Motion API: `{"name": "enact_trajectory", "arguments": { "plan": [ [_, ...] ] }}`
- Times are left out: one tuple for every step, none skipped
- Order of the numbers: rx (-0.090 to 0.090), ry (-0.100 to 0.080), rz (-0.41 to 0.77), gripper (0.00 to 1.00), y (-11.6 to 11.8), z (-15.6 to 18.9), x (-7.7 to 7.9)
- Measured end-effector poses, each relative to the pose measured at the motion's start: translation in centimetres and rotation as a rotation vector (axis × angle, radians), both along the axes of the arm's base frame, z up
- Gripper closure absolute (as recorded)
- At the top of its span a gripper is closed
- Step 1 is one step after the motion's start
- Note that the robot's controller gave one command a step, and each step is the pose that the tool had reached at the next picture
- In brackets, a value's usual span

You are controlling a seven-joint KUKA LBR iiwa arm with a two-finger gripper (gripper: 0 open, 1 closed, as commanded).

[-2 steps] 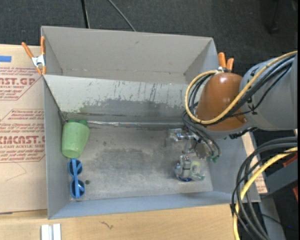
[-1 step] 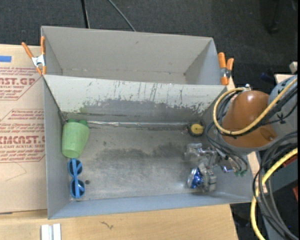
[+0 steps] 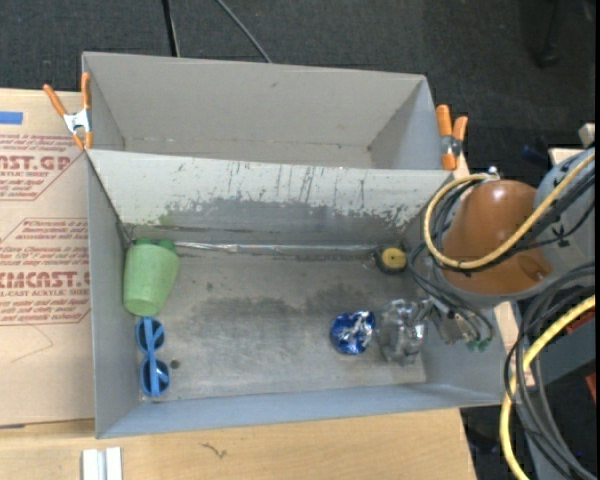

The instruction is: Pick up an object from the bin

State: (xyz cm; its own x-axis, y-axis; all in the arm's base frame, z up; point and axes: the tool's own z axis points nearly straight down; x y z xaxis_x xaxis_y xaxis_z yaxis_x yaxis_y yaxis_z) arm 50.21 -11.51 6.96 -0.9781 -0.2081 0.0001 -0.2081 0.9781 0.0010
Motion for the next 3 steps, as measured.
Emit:
{"name": "enact_trajectory", "arguments": {
  "plan": [
    [0.0, 0.0, 0.0, 0.0, 0.0, 0.0, 0.0],
    [0.003, -0.004, 0.151, 0.0, 8.1, 0.9, 3.0],
    [-0.001, 0.002, 0.132, 0.0, 3.3, 0.1, 0.4]
  ]
}}
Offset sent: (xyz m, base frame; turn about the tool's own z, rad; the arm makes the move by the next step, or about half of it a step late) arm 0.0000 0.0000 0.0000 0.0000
